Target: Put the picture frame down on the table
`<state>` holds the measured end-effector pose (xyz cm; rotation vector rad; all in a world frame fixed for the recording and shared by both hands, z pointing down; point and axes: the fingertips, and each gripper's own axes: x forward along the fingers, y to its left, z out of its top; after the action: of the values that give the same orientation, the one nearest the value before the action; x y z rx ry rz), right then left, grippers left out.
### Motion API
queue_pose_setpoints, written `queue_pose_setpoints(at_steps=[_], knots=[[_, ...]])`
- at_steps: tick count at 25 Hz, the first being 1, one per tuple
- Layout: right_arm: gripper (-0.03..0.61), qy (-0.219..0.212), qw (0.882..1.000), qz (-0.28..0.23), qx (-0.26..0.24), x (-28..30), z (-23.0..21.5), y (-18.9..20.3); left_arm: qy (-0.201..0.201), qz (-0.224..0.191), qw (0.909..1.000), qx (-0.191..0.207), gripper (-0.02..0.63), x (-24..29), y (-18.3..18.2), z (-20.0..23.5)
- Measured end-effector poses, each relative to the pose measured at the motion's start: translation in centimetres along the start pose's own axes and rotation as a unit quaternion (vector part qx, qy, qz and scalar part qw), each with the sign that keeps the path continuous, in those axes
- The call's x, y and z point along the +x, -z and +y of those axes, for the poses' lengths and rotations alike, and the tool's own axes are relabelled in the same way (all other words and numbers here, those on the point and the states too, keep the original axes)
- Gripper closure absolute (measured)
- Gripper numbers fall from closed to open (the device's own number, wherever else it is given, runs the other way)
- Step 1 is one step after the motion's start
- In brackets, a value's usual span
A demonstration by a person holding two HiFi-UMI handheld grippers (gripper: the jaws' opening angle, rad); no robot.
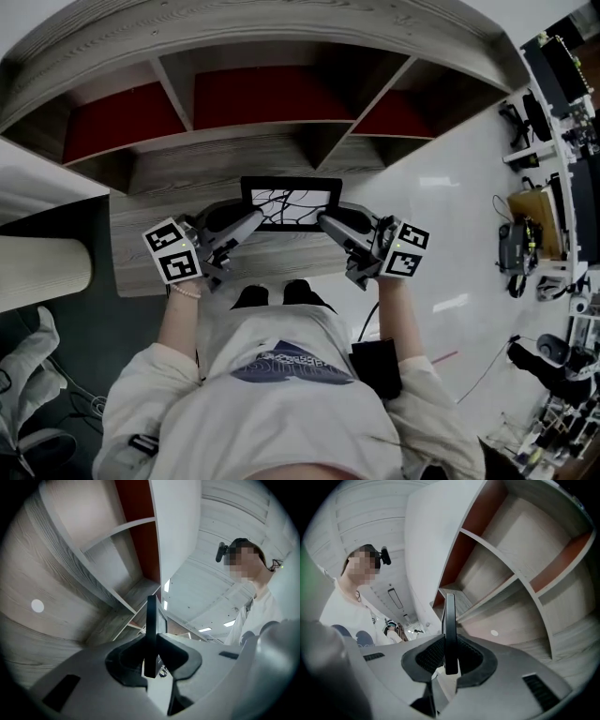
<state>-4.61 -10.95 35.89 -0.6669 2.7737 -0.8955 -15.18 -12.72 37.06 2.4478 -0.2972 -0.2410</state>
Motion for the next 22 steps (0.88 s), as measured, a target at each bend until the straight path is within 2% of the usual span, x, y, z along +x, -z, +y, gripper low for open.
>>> queue_pose_setpoints(at_steps=[4,5,10,15,22], knots=[[0.506,0.015,0.999,0.037,-0.007,-9.2,-9.3,4.7,-0.012,0.016,0.9997,0.011,0.531,9.2,9.5,4.1],[0.506,0.017,0.999,0.046,-0.009,-10.8,-10.5,5.2,-0.015,0.02,0.9996,0.015,0.531,10.7,10.8,4.4],[0.505,0.025,0.997,0.075,-0.018,-10.8,-9.1,3.6,-0.036,0.031,0.9984,0.03,0.529,11.0,9.2,2.6],[0.503,0.044,0.992,0.11,-0.034,-11.3,-11.9,6.0,-0.057,0.036,0.9962,0.055,0.529,11.6,11.6,4.8],[0.5,0.041,0.982,0.176,-0.063,-11.0,-14.7,8.5,-0.083,0.043,0.9928,0.074,0.529,11.8,14.0,7.0]])
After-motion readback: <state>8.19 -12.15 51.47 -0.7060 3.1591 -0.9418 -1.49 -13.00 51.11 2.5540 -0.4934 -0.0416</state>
